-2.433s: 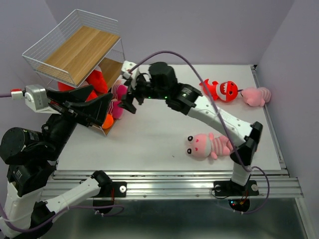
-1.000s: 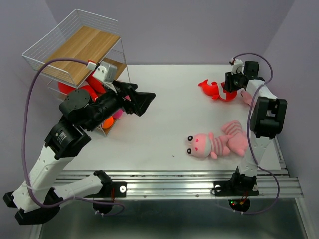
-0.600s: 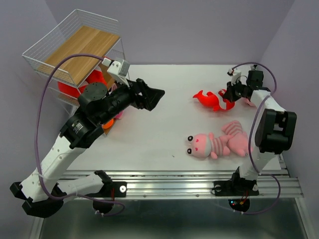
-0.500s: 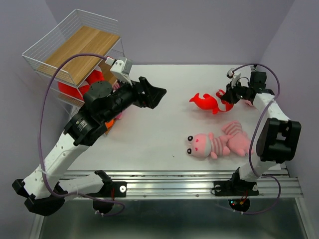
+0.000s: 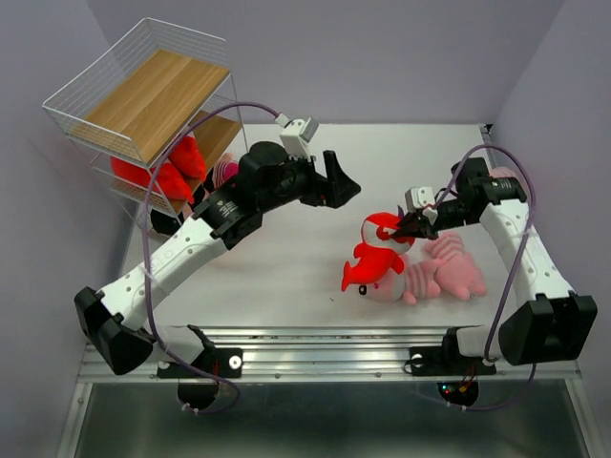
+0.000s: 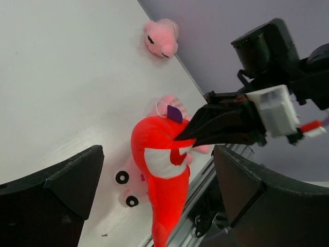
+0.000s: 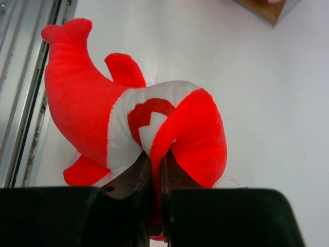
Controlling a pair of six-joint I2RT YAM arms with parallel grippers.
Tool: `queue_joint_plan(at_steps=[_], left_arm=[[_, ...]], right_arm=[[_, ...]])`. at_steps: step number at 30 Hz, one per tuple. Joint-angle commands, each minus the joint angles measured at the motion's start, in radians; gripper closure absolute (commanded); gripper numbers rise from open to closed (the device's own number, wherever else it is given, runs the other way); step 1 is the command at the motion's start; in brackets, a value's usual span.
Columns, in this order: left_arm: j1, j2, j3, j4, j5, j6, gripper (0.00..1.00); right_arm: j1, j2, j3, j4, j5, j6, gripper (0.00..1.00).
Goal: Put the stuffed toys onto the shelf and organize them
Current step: Pass the stuffed toy from the right arm to the left
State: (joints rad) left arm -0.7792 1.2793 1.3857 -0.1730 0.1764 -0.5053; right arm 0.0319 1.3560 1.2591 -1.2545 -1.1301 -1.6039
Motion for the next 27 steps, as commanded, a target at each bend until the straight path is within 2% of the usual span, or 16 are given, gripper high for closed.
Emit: queue_joint_plan(at_steps=[1, 8, 15, 19, 22, 23, 25, 26, 27], left_arm=[[-0.044, 0.063, -0.010, 0.066, 0.127, 0.016, 0.01], [-0.135, 0.161, -0.028, 0.059, 0.155, 0.045, 0.01], [-0.157, 0.189, -0.056, 0.075, 0.192, 0.042, 0.02], [-0.157, 0.184, -0.073, 0.098, 0.221, 0.031, 0.07], [-0.158, 0.181, -0.080, 0.110, 0.250, 0.022, 0.20], [-0.158, 0.181, -0.085, 0.115, 0.268, 0.021, 0.31], [-0.158, 0.184, -0.091, 0.118, 0.288, 0.019, 0.45], [-0.157, 0.186, -0.094, 0.118, 0.296, 0.017, 0.54], [-0.158, 0.186, -0.100, 0.118, 0.310, 0.013, 0.76]], right_arm=[[0.080, -0.109, 0.022, -0.120, -0.129, -0.051, 0.92], [0.102, -0.207, 0.031, -0.014, -0.177, 0.128, 0.92], [0.111, -0.242, 0.013, 0.009, -0.189, 0.154, 0.92], [0.111, -0.250, 0.002, 0.027, -0.186, 0.170, 0.92], [0.111, -0.255, -0.013, 0.053, -0.177, 0.193, 0.92], [0.111, -0.255, -0.017, 0.059, -0.174, 0.200, 0.92], [0.111, -0.261, -0.020, 0.078, -0.165, 0.213, 0.92], [0.111, -0.264, -0.021, 0.084, -0.158, 0.217, 0.92], [0.111, -0.265, -0.026, 0.092, -0.154, 0.229, 0.92]])
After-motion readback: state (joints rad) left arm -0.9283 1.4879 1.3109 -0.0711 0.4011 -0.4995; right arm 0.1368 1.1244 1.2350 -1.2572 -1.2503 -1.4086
